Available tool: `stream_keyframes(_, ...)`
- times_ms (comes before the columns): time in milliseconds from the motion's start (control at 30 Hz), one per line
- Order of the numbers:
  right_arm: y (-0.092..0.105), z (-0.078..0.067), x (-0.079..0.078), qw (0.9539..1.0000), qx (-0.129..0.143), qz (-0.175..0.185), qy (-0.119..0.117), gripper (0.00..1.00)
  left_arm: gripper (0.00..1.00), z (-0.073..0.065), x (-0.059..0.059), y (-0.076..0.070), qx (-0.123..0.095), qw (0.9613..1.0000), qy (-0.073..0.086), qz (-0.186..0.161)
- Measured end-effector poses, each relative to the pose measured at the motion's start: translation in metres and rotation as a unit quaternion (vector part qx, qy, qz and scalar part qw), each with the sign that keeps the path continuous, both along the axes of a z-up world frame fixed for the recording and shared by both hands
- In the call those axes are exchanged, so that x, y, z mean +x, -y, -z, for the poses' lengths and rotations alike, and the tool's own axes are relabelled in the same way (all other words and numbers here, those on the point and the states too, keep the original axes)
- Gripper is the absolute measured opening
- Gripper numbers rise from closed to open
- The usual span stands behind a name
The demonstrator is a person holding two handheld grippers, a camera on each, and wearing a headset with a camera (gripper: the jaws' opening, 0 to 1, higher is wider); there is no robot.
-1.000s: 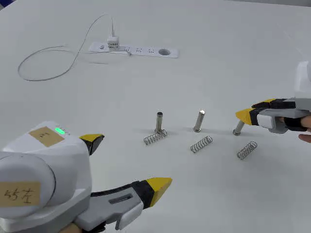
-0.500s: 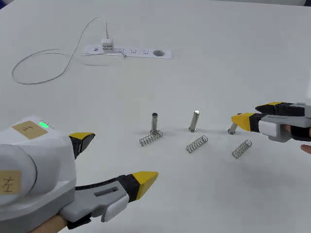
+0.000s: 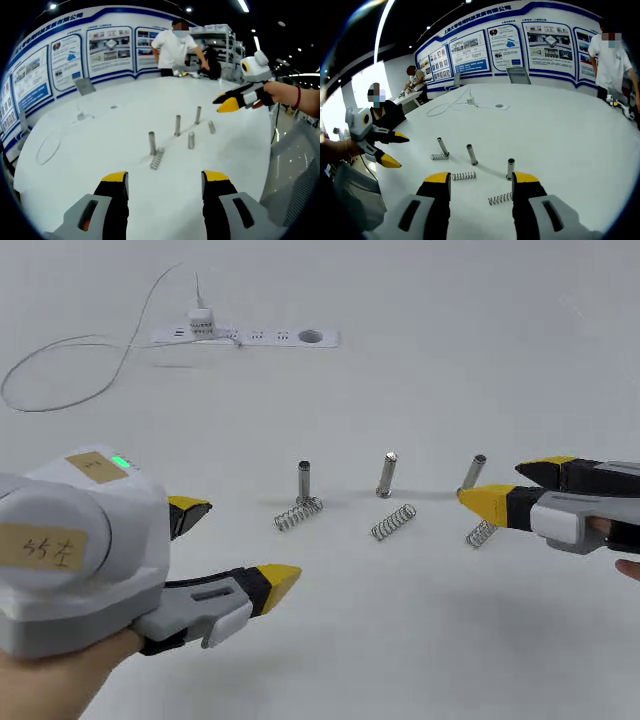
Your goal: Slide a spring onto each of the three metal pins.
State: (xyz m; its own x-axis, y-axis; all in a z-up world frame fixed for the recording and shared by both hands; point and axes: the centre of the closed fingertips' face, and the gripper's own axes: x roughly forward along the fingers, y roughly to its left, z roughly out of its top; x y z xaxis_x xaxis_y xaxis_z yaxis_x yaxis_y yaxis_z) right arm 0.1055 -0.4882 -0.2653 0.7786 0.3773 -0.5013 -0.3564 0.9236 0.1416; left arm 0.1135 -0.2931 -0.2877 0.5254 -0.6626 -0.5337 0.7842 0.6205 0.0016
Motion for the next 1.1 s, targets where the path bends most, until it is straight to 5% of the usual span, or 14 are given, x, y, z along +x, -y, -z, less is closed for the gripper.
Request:
stream_keyframes(400,-0.02,0.004,-0.012,0.9996,0.001,-0.026,0.008,0.53,0.43,0.025,0.029,0.009,0.025,0.9992,-0.011,0.028)
stream_keyframes(733,-0.026,0.013,-0.02,0.9996,0.003,-0.027,-0.002,0.52,0.3,0.041,0.037,0.019,0.039,0.9975,-0.022,0.055)
stream_keyframes(1100,-0.026,0.016,-0.02,0.9996,0.002,-0.027,-0.006,0.52,0.26,0.055,0.044,0.025,0.051,0.9958,-0.033,0.069)
